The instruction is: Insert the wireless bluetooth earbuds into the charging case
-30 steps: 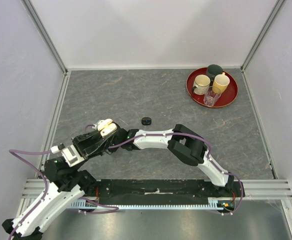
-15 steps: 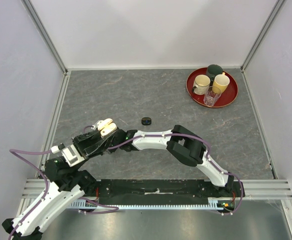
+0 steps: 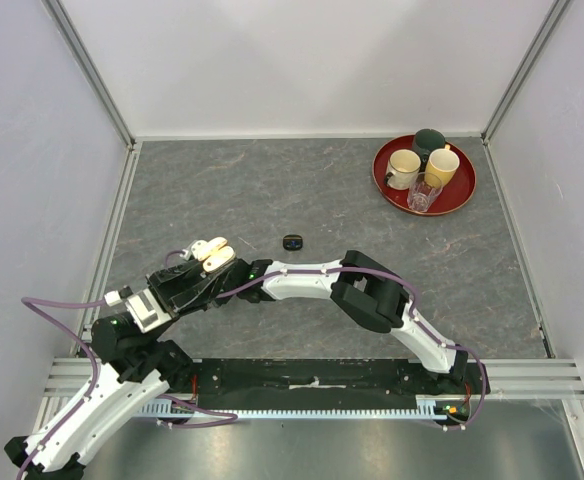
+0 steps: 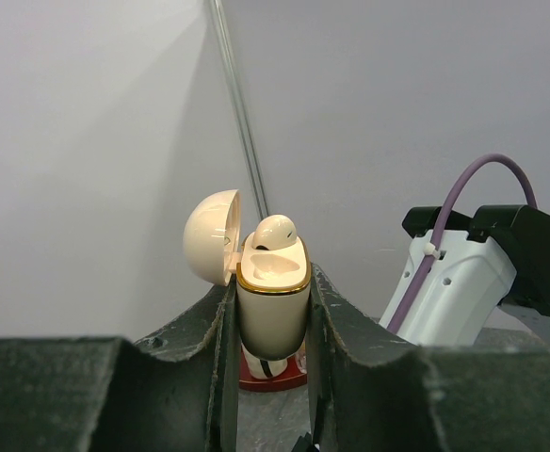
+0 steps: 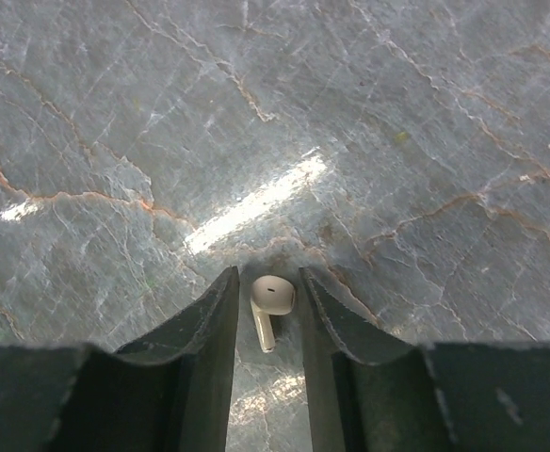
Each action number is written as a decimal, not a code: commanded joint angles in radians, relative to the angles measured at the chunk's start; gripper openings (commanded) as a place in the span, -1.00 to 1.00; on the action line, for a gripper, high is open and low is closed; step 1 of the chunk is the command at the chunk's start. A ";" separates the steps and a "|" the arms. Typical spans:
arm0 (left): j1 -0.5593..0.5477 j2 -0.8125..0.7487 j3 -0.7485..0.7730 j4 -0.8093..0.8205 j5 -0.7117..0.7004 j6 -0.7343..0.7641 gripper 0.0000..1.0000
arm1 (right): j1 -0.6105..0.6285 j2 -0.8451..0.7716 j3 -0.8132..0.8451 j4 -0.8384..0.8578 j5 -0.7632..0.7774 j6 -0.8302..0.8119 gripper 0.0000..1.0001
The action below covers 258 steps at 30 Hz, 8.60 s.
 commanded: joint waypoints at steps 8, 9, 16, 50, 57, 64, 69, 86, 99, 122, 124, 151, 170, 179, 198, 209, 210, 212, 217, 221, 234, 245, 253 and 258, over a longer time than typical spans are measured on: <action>-0.004 0.002 -0.008 0.040 -0.009 -0.019 -0.95 | 0.010 -0.007 -0.050 -0.048 0.002 -0.013 -0.18; -0.004 0.001 -0.008 0.040 -0.011 -0.019 -0.95 | 0.010 -0.009 -0.053 -0.049 0.005 -0.016 -0.18; -0.004 -0.006 -0.011 0.039 -0.014 -0.018 -0.95 | 0.011 -0.027 -0.073 -0.062 0.044 -0.035 -0.19; -0.004 -0.007 -0.014 0.039 -0.018 -0.022 -0.95 | 0.004 -0.139 -0.231 -0.016 0.151 0.048 -0.78; -0.004 -0.007 -0.013 0.042 -0.017 -0.022 -0.95 | -0.080 -0.300 -0.433 0.064 0.214 0.158 -0.78; -0.004 -0.010 -0.027 0.049 -0.026 -0.019 -0.95 | -0.197 -0.487 -0.662 0.055 0.327 0.393 -0.74; -0.004 -0.001 -0.037 0.069 -0.034 -0.021 -0.95 | -0.208 -0.599 -0.815 0.024 0.471 0.571 -0.72; -0.004 0.013 -0.050 0.086 -0.032 -0.028 -0.95 | -0.211 -0.599 -0.790 -0.029 0.413 0.428 -0.18; -0.004 0.016 -0.051 0.089 -0.034 -0.031 -0.95 | -0.211 -0.536 -0.704 -0.098 0.321 0.307 -0.20; -0.002 0.014 -0.059 0.095 -0.032 -0.036 -0.95 | -0.219 -0.509 -0.679 -0.154 0.283 0.322 -0.27; -0.004 0.011 -0.060 0.098 -0.034 -0.036 -0.95 | -0.219 -0.507 -0.681 -0.154 0.283 0.326 -0.29; -0.004 0.042 -0.071 0.109 -0.060 -0.038 -0.95 | -0.222 -0.824 -0.807 0.011 0.462 0.390 -0.86; -0.004 0.204 -0.125 0.287 -0.080 -0.064 -0.95 | -0.216 -1.412 -1.262 0.995 0.438 0.237 -1.00; -0.004 0.286 -0.154 0.382 -0.057 -0.054 -0.95 | -0.085 -1.294 -1.270 1.434 0.234 -0.091 -1.00; -0.004 0.396 -0.180 0.488 -0.029 -0.056 -0.95 | -0.016 -1.127 -1.153 1.658 0.064 -0.124 -1.00; -0.004 0.488 -0.174 0.574 0.012 -0.080 -0.95 | -0.012 -1.026 -1.077 1.718 0.044 -0.092 -1.00; -0.004 0.494 -0.174 0.582 0.012 -0.080 -0.95 | -0.012 -1.020 -1.073 1.719 0.042 -0.086 -1.00; -0.002 0.505 -0.175 0.595 0.014 -0.082 -0.95 | -0.013 -1.000 -1.063 1.730 0.042 -0.086 -1.00; -0.004 0.516 -0.172 0.614 0.017 -0.091 -0.95 | -0.013 -0.969 -1.043 1.733 0.041 -0.079 -1.00; -0.004 0.521 -0.166 0.618 0.019 -0.094 -0.95 | -0.013 -0.951 -1.038 1.748 0.039 -0.072 -1.00; -0.004 0.524 -0.162 0.620 0.031 -0.108 -0.95 | -0.010 -0.901 -1.024 1.794 0.050 -0.056 -1.00; -0.002 0.519 -0.156 0.677 0.029 -0.137 -0.95 | -0.010 -0.869 -1.033 1.830 0.068 -0.050 -1.00; -0.002 0.516 -0.160 0.712 0.026 -0.148 -0.95 | -0.007 -0.871 -1.047 1.834 0.105 -0.090 -1.00; -0.004 0.511 -0.163 0.707 0.028 -0.150 -0.96 | -0.008 -0.862 -1.037 1.834 0.103 -0.105 -1.00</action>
